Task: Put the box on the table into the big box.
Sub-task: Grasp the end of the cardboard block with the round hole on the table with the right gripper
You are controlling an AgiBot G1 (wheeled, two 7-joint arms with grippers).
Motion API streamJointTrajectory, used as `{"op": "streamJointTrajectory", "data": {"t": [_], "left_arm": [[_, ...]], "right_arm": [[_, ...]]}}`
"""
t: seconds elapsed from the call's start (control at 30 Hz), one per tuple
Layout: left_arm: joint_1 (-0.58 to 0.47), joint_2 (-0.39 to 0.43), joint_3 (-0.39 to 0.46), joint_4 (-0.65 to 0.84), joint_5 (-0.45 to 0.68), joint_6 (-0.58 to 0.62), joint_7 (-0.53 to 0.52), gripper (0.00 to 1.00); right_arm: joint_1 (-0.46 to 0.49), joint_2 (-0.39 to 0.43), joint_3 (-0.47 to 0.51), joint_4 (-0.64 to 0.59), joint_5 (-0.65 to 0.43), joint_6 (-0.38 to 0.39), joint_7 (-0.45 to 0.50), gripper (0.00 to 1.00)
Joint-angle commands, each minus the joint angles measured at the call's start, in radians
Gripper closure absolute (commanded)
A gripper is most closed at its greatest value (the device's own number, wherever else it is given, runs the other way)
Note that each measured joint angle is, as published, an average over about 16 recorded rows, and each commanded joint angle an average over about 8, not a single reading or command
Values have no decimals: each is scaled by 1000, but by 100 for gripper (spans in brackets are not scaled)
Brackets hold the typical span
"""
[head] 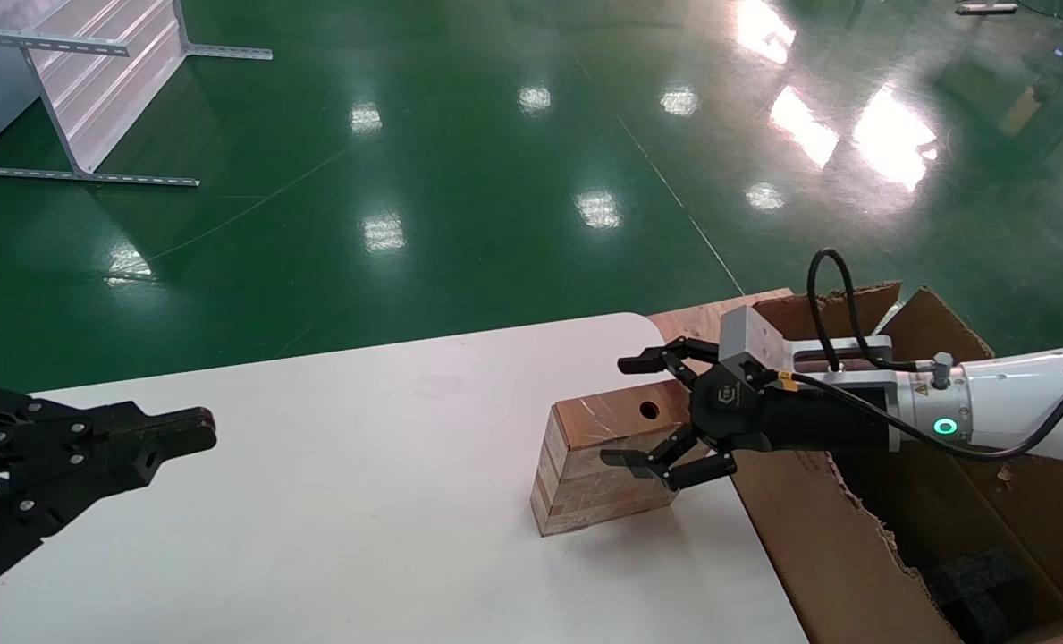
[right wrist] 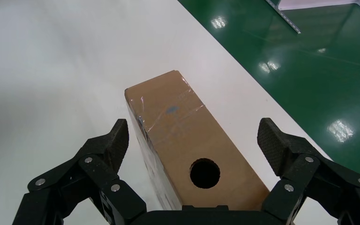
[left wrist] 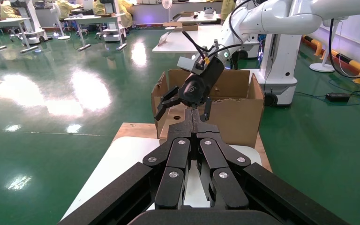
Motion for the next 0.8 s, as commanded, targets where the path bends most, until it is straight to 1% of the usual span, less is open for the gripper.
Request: {"op": "streamJointTrajectory", "data": {"t": [0.03, 0.8], "left_arm": [[0, 0, 0, 0, 0, 0, 0, 100], [0, 0, 1, 0, 0, 0, 0, 100]], "right_arm": [[3, -1, -11, -5, 7, 0, -2, 0], [14, 39, -123, 3, 98, 1, -10, 0]]}}
